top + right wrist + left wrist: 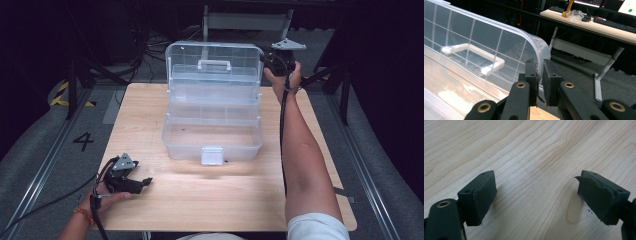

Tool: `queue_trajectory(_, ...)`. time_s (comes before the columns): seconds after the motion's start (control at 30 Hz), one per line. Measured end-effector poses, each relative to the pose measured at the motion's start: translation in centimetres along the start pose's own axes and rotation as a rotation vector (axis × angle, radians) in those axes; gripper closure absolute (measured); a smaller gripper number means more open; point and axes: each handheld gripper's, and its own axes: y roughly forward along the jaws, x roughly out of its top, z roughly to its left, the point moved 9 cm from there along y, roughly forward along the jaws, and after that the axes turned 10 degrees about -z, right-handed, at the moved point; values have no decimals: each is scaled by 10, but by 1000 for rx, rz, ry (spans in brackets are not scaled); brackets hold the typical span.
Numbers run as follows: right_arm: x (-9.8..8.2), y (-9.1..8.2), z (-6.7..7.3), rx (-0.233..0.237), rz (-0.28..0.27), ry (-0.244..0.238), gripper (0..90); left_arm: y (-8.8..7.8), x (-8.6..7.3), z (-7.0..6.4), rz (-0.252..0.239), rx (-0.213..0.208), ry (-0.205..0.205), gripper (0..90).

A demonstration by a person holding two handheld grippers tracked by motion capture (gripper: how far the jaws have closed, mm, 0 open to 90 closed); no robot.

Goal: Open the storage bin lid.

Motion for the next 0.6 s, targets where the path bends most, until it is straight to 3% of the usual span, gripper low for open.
queue_trajectory(0.6,-6,14,-5,-9,-3,24,838,0,1,2,-3,17,8,155)
